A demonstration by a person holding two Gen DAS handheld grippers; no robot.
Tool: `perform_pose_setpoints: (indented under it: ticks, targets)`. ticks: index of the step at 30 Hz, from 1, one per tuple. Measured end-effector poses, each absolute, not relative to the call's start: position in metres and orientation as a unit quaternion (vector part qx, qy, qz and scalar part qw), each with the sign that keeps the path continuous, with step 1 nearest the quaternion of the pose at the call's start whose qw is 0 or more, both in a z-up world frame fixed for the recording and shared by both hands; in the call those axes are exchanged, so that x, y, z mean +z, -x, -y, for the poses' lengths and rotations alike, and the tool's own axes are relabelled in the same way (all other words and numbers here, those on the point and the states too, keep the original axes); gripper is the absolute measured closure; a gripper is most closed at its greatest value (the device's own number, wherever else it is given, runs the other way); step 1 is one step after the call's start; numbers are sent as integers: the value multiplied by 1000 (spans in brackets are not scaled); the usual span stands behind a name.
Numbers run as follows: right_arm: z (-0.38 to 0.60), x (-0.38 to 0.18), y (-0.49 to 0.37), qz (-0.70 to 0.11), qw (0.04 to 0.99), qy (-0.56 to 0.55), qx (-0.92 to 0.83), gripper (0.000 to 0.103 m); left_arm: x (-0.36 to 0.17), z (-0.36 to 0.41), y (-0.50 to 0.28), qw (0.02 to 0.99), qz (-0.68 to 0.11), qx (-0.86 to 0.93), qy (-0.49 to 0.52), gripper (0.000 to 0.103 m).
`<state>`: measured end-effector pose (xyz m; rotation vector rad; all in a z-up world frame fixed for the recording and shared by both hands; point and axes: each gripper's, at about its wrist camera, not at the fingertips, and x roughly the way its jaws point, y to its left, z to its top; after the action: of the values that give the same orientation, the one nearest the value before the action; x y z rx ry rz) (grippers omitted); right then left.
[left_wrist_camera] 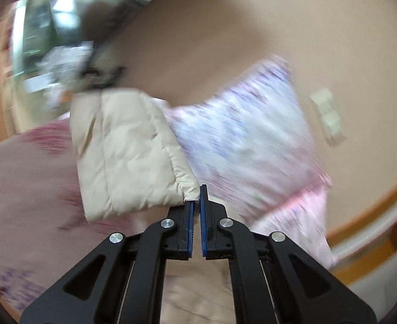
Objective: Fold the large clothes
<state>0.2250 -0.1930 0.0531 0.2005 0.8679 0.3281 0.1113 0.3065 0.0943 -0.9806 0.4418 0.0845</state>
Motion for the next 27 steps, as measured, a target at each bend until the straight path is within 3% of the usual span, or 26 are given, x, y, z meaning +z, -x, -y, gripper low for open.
perform_pose_setpoints:
  ticks: [5,10,23,24,26,27]
  targets:
    - [224,50,-224,-413,893,-115,138,43,122,-213,-160,880,-242,-73,401,101]
    - [244,44,-224,-416,892,-127,124,43,113,-128,-196,879,-288,-146,350,101]
    - [265,36,-227,-415,893,-139,105,43,18,7,-239,823,-473,-199,243,99]
    - [261,38,-227,-415,894,-131,110,43,12,9,-238,810,-486,-212,251,97]
    - [251,40,-225,-413,895,-117,122,43,9,1,-229,792,-496,-232,270,77]
    - [246,41,-224,-412,895,-109,131,43,12,-6,-222,792,-490,-237,275,56]
